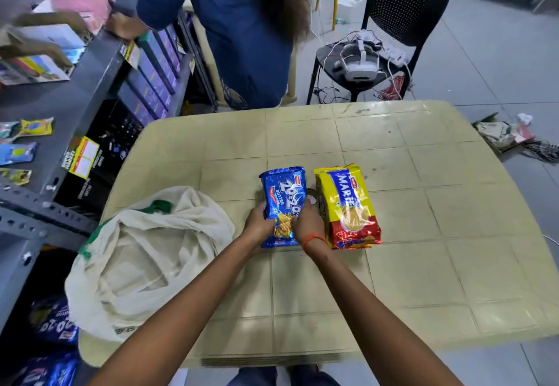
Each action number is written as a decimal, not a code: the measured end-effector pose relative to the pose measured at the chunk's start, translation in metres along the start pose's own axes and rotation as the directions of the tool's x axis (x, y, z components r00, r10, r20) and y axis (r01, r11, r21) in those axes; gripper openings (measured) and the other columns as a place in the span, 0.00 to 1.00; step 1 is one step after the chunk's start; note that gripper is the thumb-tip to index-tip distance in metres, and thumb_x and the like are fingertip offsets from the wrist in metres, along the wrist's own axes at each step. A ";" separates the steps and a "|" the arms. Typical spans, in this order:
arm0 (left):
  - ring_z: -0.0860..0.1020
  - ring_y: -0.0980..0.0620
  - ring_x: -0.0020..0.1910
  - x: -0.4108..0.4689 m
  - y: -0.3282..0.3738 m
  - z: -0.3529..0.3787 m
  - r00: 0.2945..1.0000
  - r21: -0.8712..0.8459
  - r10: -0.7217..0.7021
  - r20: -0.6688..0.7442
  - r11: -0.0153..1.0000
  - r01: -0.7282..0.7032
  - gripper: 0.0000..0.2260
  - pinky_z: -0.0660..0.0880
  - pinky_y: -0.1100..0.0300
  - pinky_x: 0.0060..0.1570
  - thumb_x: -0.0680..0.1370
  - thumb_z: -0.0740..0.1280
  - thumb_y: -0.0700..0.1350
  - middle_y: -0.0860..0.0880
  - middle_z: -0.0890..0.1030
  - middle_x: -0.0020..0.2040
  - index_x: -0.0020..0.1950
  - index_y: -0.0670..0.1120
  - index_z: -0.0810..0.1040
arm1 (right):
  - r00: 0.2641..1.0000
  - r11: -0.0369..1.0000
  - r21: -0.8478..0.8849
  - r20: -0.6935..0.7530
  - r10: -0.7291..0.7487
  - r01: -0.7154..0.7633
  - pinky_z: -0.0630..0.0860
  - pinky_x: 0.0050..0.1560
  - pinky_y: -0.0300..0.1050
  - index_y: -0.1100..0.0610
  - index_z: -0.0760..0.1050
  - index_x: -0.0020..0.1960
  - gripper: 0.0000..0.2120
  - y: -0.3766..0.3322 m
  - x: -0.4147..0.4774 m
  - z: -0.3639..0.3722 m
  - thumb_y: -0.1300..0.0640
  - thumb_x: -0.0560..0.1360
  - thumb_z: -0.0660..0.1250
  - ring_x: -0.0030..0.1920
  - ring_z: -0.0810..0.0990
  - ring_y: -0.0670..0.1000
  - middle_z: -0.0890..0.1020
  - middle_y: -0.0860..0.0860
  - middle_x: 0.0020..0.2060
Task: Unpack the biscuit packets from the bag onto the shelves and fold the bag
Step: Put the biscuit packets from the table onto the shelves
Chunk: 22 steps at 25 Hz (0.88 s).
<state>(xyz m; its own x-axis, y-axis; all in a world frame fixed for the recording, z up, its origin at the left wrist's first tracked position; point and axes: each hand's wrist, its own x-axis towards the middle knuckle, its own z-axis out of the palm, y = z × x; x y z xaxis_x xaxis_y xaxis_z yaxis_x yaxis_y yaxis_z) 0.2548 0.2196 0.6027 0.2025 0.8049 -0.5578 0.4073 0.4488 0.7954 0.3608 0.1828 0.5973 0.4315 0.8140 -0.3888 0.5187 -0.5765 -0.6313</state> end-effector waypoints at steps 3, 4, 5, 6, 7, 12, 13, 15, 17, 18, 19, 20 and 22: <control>0.79 0.41 0.59 0.007 -0.004 -0.005 0.999 0.045 -0.039 0.019 0.998 0.038 0.21 0.76 0.44 0.60 0.74 0.64 0.31 0.38 0.78 0.64 0.67 0.40 0.71 | 1.000 0.997 0.070 -0.023 0.016 -0.015 0.74 0.62 0.54 0.64 0.62 0.69 0.23 0.004 0.000 0.002 0.63 0.75 0.63 0.63 0.75 0.61 0.74 0.62 0.64; 0.77 0.42 0.61 0.010 -0.003 -0.007 1.000 0.079 -0.029 -0.011 0.996 0.030 0.22 0.75 0.45 0.62 0.74 0.66 0.35 0.38 0.76 0.66 0.68 0.41 0.69 | 0.998 0.992 0.119 -0.042 0.045 -0.040 0.74 0.63 0.54 0.63 0.62 0.69 0.24 0.008 -0.001 0.004 0.62 0.75 0.64 0.63 0.75 0.60 0.74 0.61 0.64; 0.74 0.42 0.66 0.016 0.002 -0.011 0.998 0.153 0.011 -0.059 0.988 -0.002 0.26 0.72 0.46 0.65 0.75 0.68 0.41 0.40 0.72 0.70 0.71 0.41 0.66 | 0.993 0.978 0.189 -0.067 0.100 -0.086 0.74 0.63 0.54 0.63 0.63 0.68 0.25 0.012 -0.004 0.008 0.60 0.74 0.66 0.63 0.75 0.60 0.75 0.61 0.64; 0.68 0.42 0.71 0.026 0.011 -0.015 0.991 0.281 0.089 -0.104 0.958 -0.056 0.32 0.68 0.47 0.69 0.74 0.70 0.47 0.41 0.66 0.74 0.74 0.42 0.61 | 0.978 0.940 0.304 -0.088 0.189 -0.155 0.74 0.63 0.55 0.64 0.65 0.67 0.25 0.016 -0.009 0.014 0.59 0.74 0.68 0.62 0.76 0.60 0.76 0.61 0.63; 0.63 0.43 0.74 0.040 0.021 -0.019 0.978 0.430 0.177 -0.114 0.896 -0.112 0.37 0.64 0.48 0.71 0.73 0.70 0.53 0.42 0.61 0.76 0.76 0.42 0.57 | 0.950 0.850 0.472 -0.076 0.304 -0.234 0.76 0.60 0.54 0.65 0.68 0.65 0.24 0.019 -0.015 0.022 0.58 0.73 0.70 0.60 0.78 0.59 0.78 0.60 0.61; 0.79 0.44 0.59 0.096 0.062 -0.027 0.976 0.619 -0.011 0.217 0.775 -0.129 0.29 0.74 0.52 0.59 0.70 0.67 0.65 0.41 0.79 0.64 0.59 0.43 0.77 | 0.837 0.169 0.910 0.258 0.482 -0.378 0.70 0.29 0.37 0.54 0.74 0.43 0.06 0.020 -0.030 0.053 0.55 0.73 0.71 0.35 0.76 0.48 0.80 0.49 0.39; 0.81 0.46 0.52 0.100 0.059 -0.030 0.971 0.591 -0.040 0.237 0.799 -0.111 0.25 0.76 0.55 0.52 0.69 0.68 0.65 0.42 0.82 0.57 0.50 0.44 0.78 | 0.844 0.161 0.915 0.258 0.471 -0.370 0.73 0.32 0.39 0.53 0.75 0.44 0.05 0.019 -0.028 0.053 0.54 0.73 0.70 0.37 0.78 0.49 0.81 0.50 0.41; 0.79 0.51 0.39 0.101 0.050 -0.039 0.976 0.543 -0.070 0.207 0.838 -0.055 0.25 0.74 0.59 0.36 0.67 0.70 0.65 0.45 0.82 0.48 0.47 0.44 0.77 | 0.862 0.150 0.927 0.248 0.443 -0.344 0.77 0.43 0.46 0.56 0.76 0.56 0.13 0.019 -0.027 0.050 0.53 0.74 0.69 0.45 0.80 0.54 0.82 0.55 0.51; 0.77 0.53 0.35 0.086 0.039 -0.054 0.971 0.515 -0.149 0.187 0.856 0.032 0.31 0.70 0.61 0.31 0.64 0.71 0.66 0.47 0.79 0.46 0.53 0.42 0.76 | 0.874 0.135 0.942 0.223 0.433 -0.307 0.79 0.51 0.56 0.61 0.72 0.65 0.22 0.023 -0.028 0.047 0.53 0.74 0.69 0.53 0.81 0.59 0.80 0.59 0.58; 0.78 0.52 0.36 0.076 0.031 -0.063 0.965 0.490 -0.184 0.187 0.869 0.071 0.33 0.72 0.61 0.32 0.63 0.71 0.67 0.47 0.81 0.47 0.54 0.42 0.76 | 0.878 0.142 0.946 0.206 0.431 -0.291 0.79 0.54 0.59 0.62 0.70 0.67 0.24 0.024 -0.029 0.046 0.53 0.75 0.68 0.56 0.80 0.61 0.79 0.61 0.60; 0.80 0.51 0.38 0.066 0.021 -0.071 0.963 0.446 -0.200 0.180 0.889 0.101 0.35 0.74 0.61 0.35 0.62 0.71 0.69 0.47 0.82 0.48 0.55 0.42 0.78 | 0.885 0.163 0.944 0.195 0.422 -0.285 0.79 0.54 0.60 0.63 0.70 0.67 0.25 0.022 -0.031 0.045 0.52 0.75 0.68 0.57 0.80 0.62 0.79 0.63 0.61; 0.82 0.50 0.40 0.053 0.012 -0.081 0.969 0.375 -0.191 0.157 0.919 0.121 0.37 0.78 0.59 0.39 0.60 0.71 0.70 0.47 0.84 0.48 0.55 0.42 0.80 | 0.898 0.193 0.939 0.192 0.395 -0.286 0.80 0.52 0.58 0.63 0.70 0.67 0.25 0.019 -0.033 0.046 0.49 0.76 0.66 0.56 0.81 0.62 0.79 0.63 0.60; 0.83 0.47 0.46 0.026 -0.001 -0.099 0.990 0.217 -0.127 0.053 0.970 0.113 0.39 0.80 0.55 0.50 0.57 0.70 0.71 0.45 0.85 0.51 0.56 0.43 0.80 | 0.924 0.265 0.918 0.202 0.326 -0.294 0.82 0.39 0.48 0.61 0.72 0.66 0.26 0.006 -0.038 0.050 0.43 0.77 0.60 0.44 0.84 0.57 0.83 0.61 0.54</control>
<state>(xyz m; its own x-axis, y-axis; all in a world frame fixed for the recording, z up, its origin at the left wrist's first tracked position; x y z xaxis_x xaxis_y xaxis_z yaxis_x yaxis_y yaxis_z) 0.1715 0.2785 0.6114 0.1955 0.7195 -0.6663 0.6110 0.4421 0.6567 0.3107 0.1520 0.5749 0.4185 0.5784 -0.7002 -0.6675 -0.3269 -0.6690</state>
